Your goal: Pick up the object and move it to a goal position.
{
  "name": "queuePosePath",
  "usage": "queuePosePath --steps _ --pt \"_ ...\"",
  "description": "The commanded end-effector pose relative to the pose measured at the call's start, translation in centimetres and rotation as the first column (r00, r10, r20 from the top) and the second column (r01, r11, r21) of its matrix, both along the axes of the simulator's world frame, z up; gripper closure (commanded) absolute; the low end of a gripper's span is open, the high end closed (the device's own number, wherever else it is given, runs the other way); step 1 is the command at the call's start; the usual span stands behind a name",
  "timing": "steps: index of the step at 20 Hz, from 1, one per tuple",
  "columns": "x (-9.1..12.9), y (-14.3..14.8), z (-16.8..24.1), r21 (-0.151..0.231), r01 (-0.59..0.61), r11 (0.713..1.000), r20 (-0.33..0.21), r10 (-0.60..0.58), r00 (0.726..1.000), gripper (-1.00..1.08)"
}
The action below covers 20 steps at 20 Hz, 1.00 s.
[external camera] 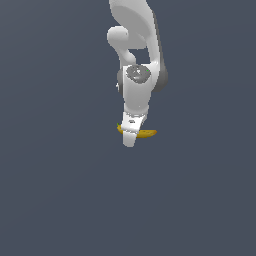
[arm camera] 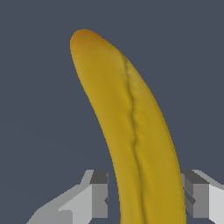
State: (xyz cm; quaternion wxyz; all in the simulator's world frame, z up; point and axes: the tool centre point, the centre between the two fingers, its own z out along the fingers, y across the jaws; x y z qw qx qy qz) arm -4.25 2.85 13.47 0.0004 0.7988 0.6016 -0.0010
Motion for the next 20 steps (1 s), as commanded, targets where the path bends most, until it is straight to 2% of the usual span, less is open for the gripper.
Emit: queuePosePath --steps 1,11,20 --pt "0.0 1.4 2.9 0.0 -0.001 1.0 0.002 0.001 1.0 1.08" --pt "0.0 6.3 12.9 0.002 -0.001 1.0 0.001 0.001 1.0 1.08" --pt "0.3 8.6 17.6 0.002 0.001 1.0 0.001 -0.001 1.0 1.08"
